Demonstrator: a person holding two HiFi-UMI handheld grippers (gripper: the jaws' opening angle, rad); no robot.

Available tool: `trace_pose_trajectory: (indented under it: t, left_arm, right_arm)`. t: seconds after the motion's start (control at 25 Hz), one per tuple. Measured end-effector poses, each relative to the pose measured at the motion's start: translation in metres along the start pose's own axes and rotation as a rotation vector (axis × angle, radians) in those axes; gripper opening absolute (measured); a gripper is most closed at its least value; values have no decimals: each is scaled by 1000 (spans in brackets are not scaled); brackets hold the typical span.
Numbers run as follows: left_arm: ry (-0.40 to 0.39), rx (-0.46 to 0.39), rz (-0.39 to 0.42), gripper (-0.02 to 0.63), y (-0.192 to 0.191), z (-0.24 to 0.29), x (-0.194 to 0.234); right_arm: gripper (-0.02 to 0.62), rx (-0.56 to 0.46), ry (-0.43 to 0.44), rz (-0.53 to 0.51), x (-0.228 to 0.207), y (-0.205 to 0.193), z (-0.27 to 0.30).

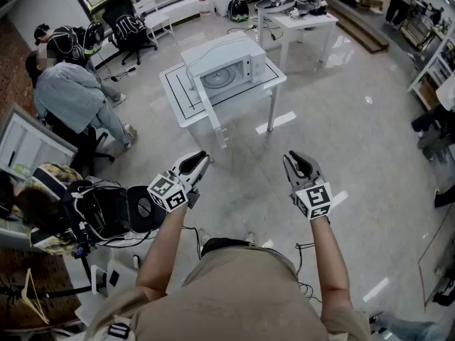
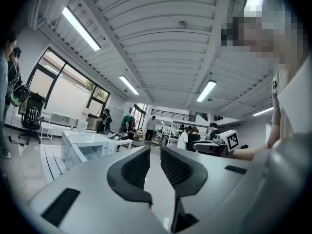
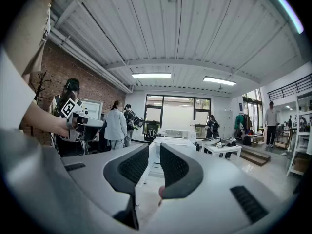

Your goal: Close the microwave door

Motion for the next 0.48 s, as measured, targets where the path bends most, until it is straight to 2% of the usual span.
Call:
trace_pose_trajectory:
  t: [0.24,0.48]
  left_arm:
    - [5,-1,-6,55,0,-2,-3]
    - [24,16,-2,55,-6,1,-1]
  right_arm:
    - [75,-5,20,4,2,2,0]
    - [94,-31,57,75,-3,-2,0]
Point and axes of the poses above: the fingertips, and each gripper's own axes: z forward along the fingers, x to its left, y out of its top, the point moved 4 cm from there along -z, backward along the fingers, and after that the axes turned 12 degrees about y, right-handed, at the moved point
